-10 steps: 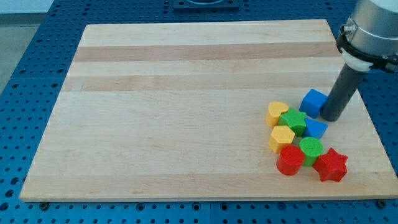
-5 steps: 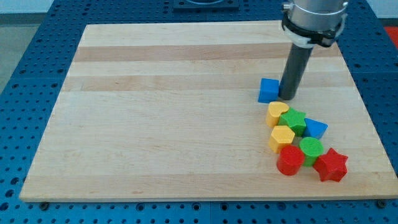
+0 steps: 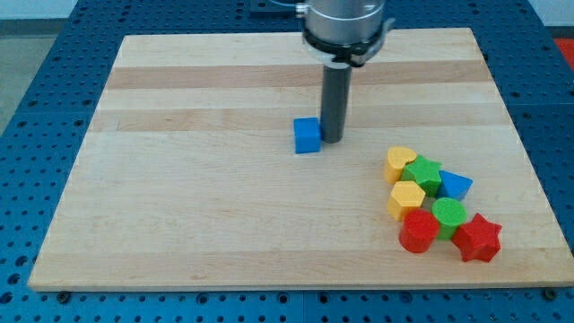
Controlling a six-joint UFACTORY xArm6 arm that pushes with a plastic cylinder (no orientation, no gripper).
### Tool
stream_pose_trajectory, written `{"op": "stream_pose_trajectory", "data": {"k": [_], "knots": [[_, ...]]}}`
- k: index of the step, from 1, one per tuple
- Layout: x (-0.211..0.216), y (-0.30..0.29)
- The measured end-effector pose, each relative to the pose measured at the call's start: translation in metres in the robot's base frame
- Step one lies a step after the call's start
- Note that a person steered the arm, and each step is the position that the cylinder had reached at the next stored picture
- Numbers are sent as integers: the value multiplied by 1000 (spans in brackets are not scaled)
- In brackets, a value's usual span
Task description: Move the blue cube to the left center of the board
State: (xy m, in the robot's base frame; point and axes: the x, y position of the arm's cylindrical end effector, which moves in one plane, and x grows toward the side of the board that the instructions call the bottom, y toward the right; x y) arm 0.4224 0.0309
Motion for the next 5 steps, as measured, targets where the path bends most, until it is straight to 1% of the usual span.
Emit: {"op": "stream_pose_trajectory", "data": {"k": [2,3,4,5], "knots": [[24,-40],[18,-62],[-2,-85],[-3,-119]]}}
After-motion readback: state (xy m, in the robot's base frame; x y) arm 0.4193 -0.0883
